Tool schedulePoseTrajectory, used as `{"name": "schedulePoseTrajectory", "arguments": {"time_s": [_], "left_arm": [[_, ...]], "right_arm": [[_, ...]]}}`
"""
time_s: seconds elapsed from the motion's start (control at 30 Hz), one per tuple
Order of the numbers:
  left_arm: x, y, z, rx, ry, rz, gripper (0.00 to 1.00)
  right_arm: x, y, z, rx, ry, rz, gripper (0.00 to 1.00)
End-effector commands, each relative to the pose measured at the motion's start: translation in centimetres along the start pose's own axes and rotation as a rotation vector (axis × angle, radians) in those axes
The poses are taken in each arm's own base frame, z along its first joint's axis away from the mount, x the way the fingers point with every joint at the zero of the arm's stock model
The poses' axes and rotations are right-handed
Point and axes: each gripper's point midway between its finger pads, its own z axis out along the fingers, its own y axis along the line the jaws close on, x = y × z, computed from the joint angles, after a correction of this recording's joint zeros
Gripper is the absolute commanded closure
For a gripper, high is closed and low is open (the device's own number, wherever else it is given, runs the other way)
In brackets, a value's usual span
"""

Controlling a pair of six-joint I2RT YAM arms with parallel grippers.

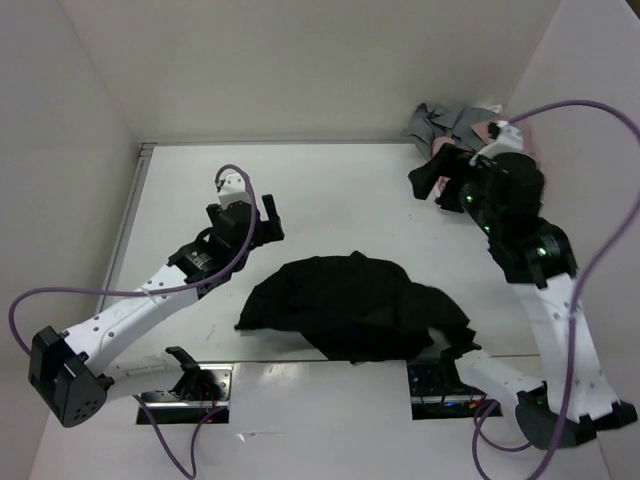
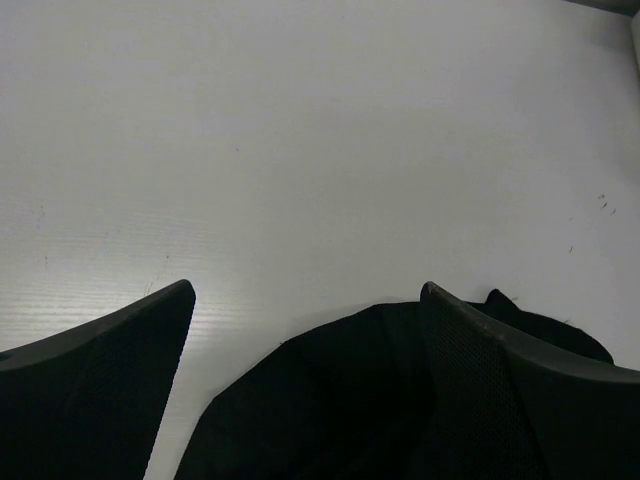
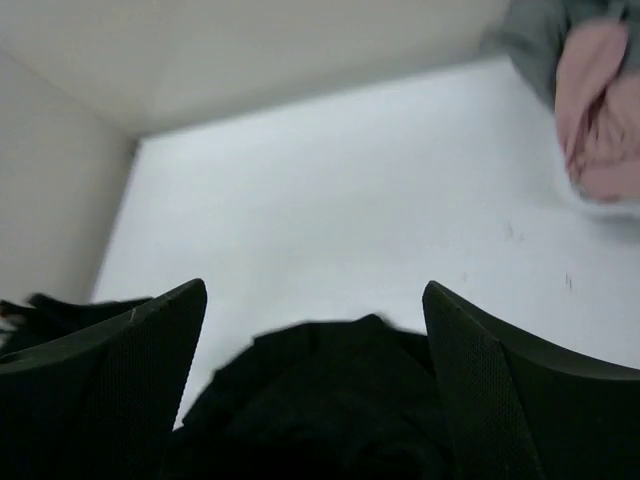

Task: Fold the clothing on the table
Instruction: Move the skirt to the center of the board

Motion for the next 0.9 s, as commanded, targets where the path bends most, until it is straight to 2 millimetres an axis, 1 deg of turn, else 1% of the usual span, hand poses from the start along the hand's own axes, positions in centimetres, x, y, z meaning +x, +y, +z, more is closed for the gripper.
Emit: {"name": "schedulePoseTrajectory", "arguments": {"time_s": [0.0, 0.03, 0.07, 0.17, 0.2, 0.23, 0.27, 0.3, 0.33, 0.37, 0.4, 0.43, 0.47, 0.5, 0.53, 0.57, 0.6, 0.63, 0.67, 0.7, 0.73, 0.77, 0.83, 0.87], "left_arm": [[-1.2, -1.0, 0.2, 0.011, -0.022, -0.033, 0.0], [-1.2, -1.0, 0.2, 0.011, -0.022, -0.042, 0.0], [-0.8, -1.2, 0.4, 0.02, -0.005, -0.036, 0.0], [0.5, -2.3, 0.8, 0.061, 0.042, -0.038, 0.0], [1.3, -2.9, 1.0, 0.09, 0.075, -0.031, 0.0], [1.4, -3.1, 0.9, 0.106, 0.087, -0.031, 0.0], [2.2, -3.3, 1.0, 0.112, 0.114, -0.034, 0.0], [2.4, -3.6, 0.9, 0.131, 0.127, -0.034, 0.0], [2.8, -4.2, 0.6, 0.166, 0.151, -0.035, 0.05], [3.7, -4.4, 0.1, 0.186, 0.18, -0.023, 0.13], [3.9, -4.8, -0.1, 0.209, 0.196, -0.024, 0.23], [5.0, -4.5, -0.5, 0.21, 0.244, -0.007, 0.31], [6.6, -4.8, -0.6, 0.236, 0.314, 0.008, 0.38], [7.5, -5.4, -1.2, 0.252, 0.357, 0.011, 0.38], [8.7, -5.4, -1.7, 0.248, 0.415, 0.02, 0.37], [10.4, -5.5, -1.9, 0.259, 0.488, 0.034, 0.35], [11.6, -5.7, -2.4, 0.264, 0.534, 0.038, 0.33], [13.3, -5.5, -3.3, 0.257, 0.592, 0.059, 0.31], [14.0, -5.5, -3.6, 0.253, 0.615, 0.076, 0.29], [15.0, -5.2, -4.1, 0.24, 0.642, 0.072, 0.27], [15.8, -5.2, -4.7, 0.245, 0.663, 0.094, 0.21], [16.6, -5.2, -5.2, 0.249, 0.685, 0.095, 0.18], [17.5, -4.6, -6.0, 0.236, 0.717, 0.112, 0.14], [17.7, -4.5, -6.4, 0.235, 0.728, 0.123, 0.12]], "right_arm": [[7.5, -3.5, 4.2, 0.142, 0.239, 0.02, 0.07], [7.8, -3.6, 4.5, 0.143, 0.237, 0.032, 0.07], [8.0, -3.1, 4.8, 0.11, 0.239, 0.037, 0.07], [10.6, -3.4, 6.1, 0.114, 0.314, 0.071, 0.07], [12.4, -3.5, 6.9, 0.105, 0.368, 0.089, 0.07], [13.6, -3.7, 7.2, 0.109, 0.406, 0.102, 0.08], [14.8, -3.8, 7.5, 0.108, 0.443, 0.106, 0.08], [17.2, -3.9, 7.8, 0.093, 0.525, 0.119, 0.1], [18.4, -3.4, 8.0, 0.075, 0.563, 0.116, 0.11], [19.6, -3.2, 8.1, 0.069, 0.6, 0.111, 0.11], [21.0, -2.4, 8.0, 0.055, 0.646, 0.092, 0.11], [23.1, -2.7, 8.5, 0.074, 0.707, 0.082, 0.11], [24.5, -2.7, 8.5, 0.072, 0.752, 0.08, 0.13], [25.9, -2.5, 8.4, 0.069, 0.795, 0.072, 0.13], [27.7, -2.8, 8.5, 0.082, 0.854, 0.07, 0.14], [28.6, -2.9, 8.7, 0.086, 0.874, 0.064, 0.14], [29.8, -2.9, 8.4, 0.086, 0.911, 0.059, 0.14], [30.3, -3.0, 8.8, 0.09, 0.918, 0.059, 0.14], [31.3, -3.3, 9.0, 0.11, 0.945, 0.048, 0.14], [31.7, -3.6, 9.1, 0.112, 0.958, 0.036, 0.14], [32.1, -3.7, 9.1, 0.119, 0.968, 0.036, 0.14], [31.9, -3.7, 9.8, 0.121, 0.962, 0.021, 0.14], [31.8, -4.0, 10.2, 0.137, 0.96, 0.003, 0.14], [31.4, -3.8, 10.4, 0.125, 0.95, -0.006, 0.14]]}}
